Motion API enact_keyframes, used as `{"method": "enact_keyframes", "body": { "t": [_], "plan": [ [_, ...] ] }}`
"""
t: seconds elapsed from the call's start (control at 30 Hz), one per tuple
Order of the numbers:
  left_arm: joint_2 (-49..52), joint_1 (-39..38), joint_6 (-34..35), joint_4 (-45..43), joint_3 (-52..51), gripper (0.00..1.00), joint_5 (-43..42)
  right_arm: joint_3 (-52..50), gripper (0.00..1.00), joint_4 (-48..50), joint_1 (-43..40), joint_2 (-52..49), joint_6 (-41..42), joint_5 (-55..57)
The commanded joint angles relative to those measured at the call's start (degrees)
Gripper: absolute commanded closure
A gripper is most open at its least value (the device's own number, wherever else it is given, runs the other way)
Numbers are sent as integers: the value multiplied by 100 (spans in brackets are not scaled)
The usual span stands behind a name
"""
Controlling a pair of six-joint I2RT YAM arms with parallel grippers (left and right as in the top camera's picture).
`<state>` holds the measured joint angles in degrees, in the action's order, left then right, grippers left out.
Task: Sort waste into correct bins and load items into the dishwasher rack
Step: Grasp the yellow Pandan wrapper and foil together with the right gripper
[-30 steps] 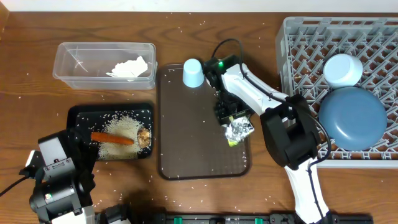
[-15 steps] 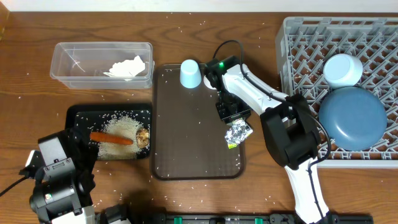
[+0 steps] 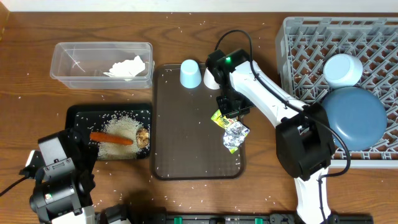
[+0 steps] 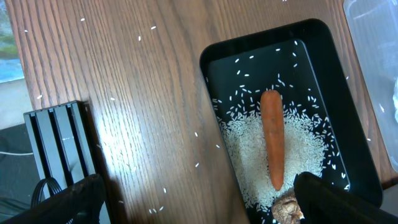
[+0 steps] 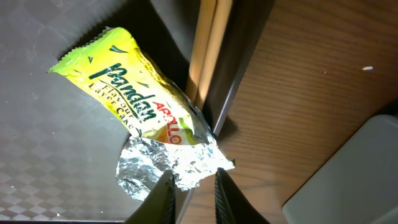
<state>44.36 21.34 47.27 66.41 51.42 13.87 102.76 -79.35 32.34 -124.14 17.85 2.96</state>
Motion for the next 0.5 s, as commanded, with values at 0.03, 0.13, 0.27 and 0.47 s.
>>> {"method": "enact_keyframes", "body": {
  "t": [0.03,0.13,0.27,0.47],
  "plan": [
    [7,28,-74,20,87,2,50,-55,68,138,4,46,35,-70],
    [7,28,-74,20,87,2,48,-190,64,422,9,37,-17,-122],
    [7,28,-74,20,87,2,50,-579,57,1086,28,37,-472,-529],
    [7,28,-74,20,87,2,50,-1064,57,1679,83,37,-638,-623]
  ]
}}
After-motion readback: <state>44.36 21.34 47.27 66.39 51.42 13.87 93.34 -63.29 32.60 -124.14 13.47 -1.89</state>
